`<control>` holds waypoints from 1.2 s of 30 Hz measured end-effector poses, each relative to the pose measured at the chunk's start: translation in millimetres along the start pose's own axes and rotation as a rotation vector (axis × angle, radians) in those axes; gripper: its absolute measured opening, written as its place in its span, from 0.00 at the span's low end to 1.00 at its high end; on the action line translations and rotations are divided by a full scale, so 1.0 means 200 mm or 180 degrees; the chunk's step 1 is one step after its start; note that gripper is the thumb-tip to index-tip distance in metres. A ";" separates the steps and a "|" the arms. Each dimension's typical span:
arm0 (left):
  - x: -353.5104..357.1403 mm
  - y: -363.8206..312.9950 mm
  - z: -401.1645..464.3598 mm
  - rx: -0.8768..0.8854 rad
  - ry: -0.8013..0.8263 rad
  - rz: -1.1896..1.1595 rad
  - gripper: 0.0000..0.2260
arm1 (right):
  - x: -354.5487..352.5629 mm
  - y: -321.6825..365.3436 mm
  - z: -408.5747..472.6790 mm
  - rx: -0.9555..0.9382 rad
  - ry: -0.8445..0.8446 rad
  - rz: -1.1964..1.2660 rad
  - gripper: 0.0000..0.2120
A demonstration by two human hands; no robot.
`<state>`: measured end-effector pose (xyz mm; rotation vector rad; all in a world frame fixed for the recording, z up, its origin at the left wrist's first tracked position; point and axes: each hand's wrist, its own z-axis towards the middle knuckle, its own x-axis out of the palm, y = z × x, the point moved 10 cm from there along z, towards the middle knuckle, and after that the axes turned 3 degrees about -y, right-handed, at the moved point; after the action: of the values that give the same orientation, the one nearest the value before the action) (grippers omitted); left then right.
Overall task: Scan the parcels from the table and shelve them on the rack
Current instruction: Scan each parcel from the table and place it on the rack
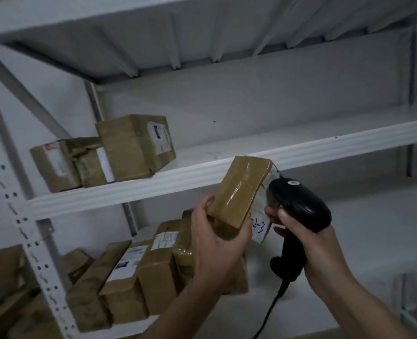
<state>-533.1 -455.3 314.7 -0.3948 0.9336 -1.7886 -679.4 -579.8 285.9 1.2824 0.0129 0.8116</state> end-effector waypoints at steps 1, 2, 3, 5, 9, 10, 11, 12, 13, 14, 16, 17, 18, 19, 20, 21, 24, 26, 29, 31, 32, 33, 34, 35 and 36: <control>-0.05 -0.05 0.03 0.0103 -0.0052 0.0002 0.31 | 0.06 0.03 0.01 -0.0064 0.0110 0.0043 0.10; -0.10 -0.09 0.05 0.0204 -0.0119 0.0032 0.29 | 0.11 0.06 0.02 -0.0117 0.0201 0.0100 0.09; -0.15 -0.15 0.08 0.0304 -0.0190 0.0094 0.27 | 0.16 0.08 0.03 -0.0145 0.0275 0.0162 0.09; -0.25 -0.24 0.14 0.0459 -0.0343 0.0211 0.23 | 0.27 0.12 0.04 -0.0158 0.0402 0.0283 0.12; -0.40 -0.36 0.27 0.0510 -0.0593 0.0159 0.18 | 0.46 0.22 0.09 -0.0177 0.0690 0.0518 0.12; -0.43 -0.38 0.30 0.0531 -0.0631 0.0133 0.18 | 0.51 0.25 0.10 -0.0202 0.0764 0.0546 0.12; -0.45 -0.41 0.33 0.0562 -0.0650 0.0131 0.19 | 0.55 0.28 0.11 -0.0232 0.0821 0.0564 0.13; -0.47 -0.44 0.36 0.0608 -0.0636 0.0169 0.19 | 0.58 0.31 0.12 -0.0262 0.0874 0.0584 0.15; -0.48 -0.47 0.38 0.0663 -0.0591 0.0249 0.20 | 0.62 0.33 0.14 -0.0256 0.0914 0.0629 0.18; -0.49 -0.50 0.41 0.0717 -0.0536 0.0358 0.21 | 0.65 0.34 0.16 -0.0220 0.0932 0.0688 0.19; -0.50 -0.52 0.47 0.0786 -0.0487 0.0607 0.22 | 0.70 0.35 0.21 -0.0114 0.0879 0.0726 0.20; -0.49 -0.52 0.51 0.0784 -0.0499 0.0728 0.22 | 0.72 0.34 0.23 -0.0037 0.0843 0.0690 0.19; -0.49 -0.50 0.54 0.0748 -0.0507 0.0831 0.22 | 0.74 0.31 0.24 0.0058 0.0817 0.0639 0.18; -0.47 -0.47 0.57 0.0678 -0.0488 0.0906 0.22 | 0.77 0.29 0.26 0.0166 0.0801 0.0605 0.18; -0.46 -0.44 0.59 0.0592 -0.0454 0.0953 0.23 | 0.78 0.26 0.28 0.0265 0.0779 0.0591 0.17; -0.45 -0.41 0.62 0.0529 -0.0439 0.0998 0.23 | 0.80 0.24 0.29 0.0337 0.0742 0.0609 0.16; -0.47 -0.36 0.69 0.0549 -0.0677 0.1258 0.21 | 0.83 0.21 0.34 0.0483 0.0659 0.0811 0.15; -0.46 -0.38 0.69 0.0834 -0.0876 0.1800 0.21 | 0.86 0.19 0.36 0.0548 0.0665 0.0848 0.15; -0.36 -0.42 0.68 0.1407 -0.0906 0.2729 0.29 | 0.86 0.17 0.39 0.0514 0.0591 0.0631 0.15; -0.32 -0.39 0.69 0.1470 -0.0817 0.3171 0.33 | 0.84 0.15 0.39 0.0517 0.0522 0.0561 0.14; -0.31 -0.37 0.71 0.1374 -0.0759 0.3325 0.35 | 0.83 0.14 0.40 0.0522 0.0485 0.0546 0.14; -0.31 -0.35 0.73 0.1285 -0.0729 0.3448 0.36 | 0.81 0.14 0.40 0.0514 0.0438 0.0521 0.14; -0.30 -0.34 0.75 0.1237 -0.0730 0.3549 0.37 | 0.79 0.13 0.40 0.0498 0.0398 0.0489 0.14; -0.30 -0.34 0.76 0.1227 -0.0734 0.3612 0.38 | 0.77 0.13 0.40 0.0491 0.0382 0.0472 0.14; -0.29 -0.34 0.77 0.1245 -0.0718 0.3618 0.38 | 0.76 0.12 0.40 0.0500 0.0397 0.0476 0.15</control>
<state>-453.7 -455.4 474.3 0.1843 0.4456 -0.8059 -546.8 -563.5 395.5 1.3905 0.0830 1.0349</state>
